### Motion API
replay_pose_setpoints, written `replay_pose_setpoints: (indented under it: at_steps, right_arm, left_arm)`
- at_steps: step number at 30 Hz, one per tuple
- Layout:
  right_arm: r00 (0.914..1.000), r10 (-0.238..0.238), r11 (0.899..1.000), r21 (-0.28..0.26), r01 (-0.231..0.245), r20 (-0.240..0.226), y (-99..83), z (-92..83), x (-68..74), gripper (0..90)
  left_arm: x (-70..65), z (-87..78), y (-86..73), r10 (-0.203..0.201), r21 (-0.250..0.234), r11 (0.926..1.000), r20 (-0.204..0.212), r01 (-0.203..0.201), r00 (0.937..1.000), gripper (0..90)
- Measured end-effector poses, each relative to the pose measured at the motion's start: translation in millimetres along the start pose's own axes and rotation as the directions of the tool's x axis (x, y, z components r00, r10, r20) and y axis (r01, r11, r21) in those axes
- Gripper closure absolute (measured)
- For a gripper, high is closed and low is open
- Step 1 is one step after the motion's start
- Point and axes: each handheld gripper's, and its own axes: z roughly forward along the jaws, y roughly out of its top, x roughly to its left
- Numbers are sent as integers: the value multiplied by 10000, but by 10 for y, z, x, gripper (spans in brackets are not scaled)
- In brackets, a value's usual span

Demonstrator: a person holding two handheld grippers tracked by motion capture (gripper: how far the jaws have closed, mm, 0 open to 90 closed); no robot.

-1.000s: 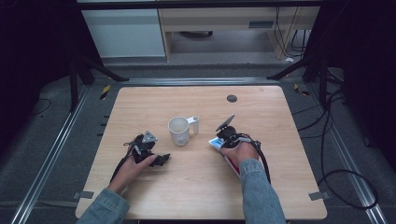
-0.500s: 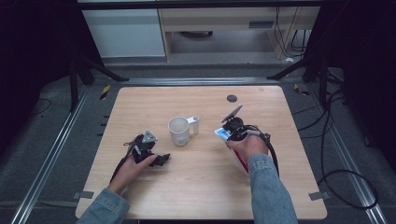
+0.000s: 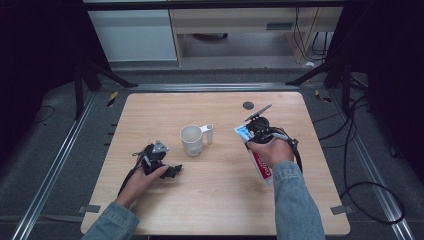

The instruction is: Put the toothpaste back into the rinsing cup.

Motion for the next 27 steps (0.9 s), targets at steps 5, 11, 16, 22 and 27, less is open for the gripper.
replay_pose_setpoints:
  at_steps: [5, 11, 16, 22, 27]
  right_arm:
    - [9999, 89, 9987, -496, -93, -81, 44, -50, 18, 729]
    - [9995, 90, 9934, -1141, -124, -305, 83, -82, 49, 729]
    - [9991, 93, 9862, -1647, -158, -406, 129, -118, 88, 730]
    - [9988, -102, 9758, -2185, -4, -473, 245, -173, 190, 730]
    - [9981, -257, 9698, -2436, 115, -552, 314, -192, 252, 729]
  left_arm:
    - [0, 0, 0, 4, 3, 10000, 1, -4, 10000, 0]
    - [0, 0, 0, 5, 7, 10000, -2, -5, 10000, 0]
    - [0, 1, 0, 1, 1, 10000, -2, -1, 10000, 0]
    - [0, 1, 1, -1, 5, 10000, 1, 1, 10000, 0]
    - [0, 1, 1, 0, 3, 10000, 1, 0, 10000, 0]
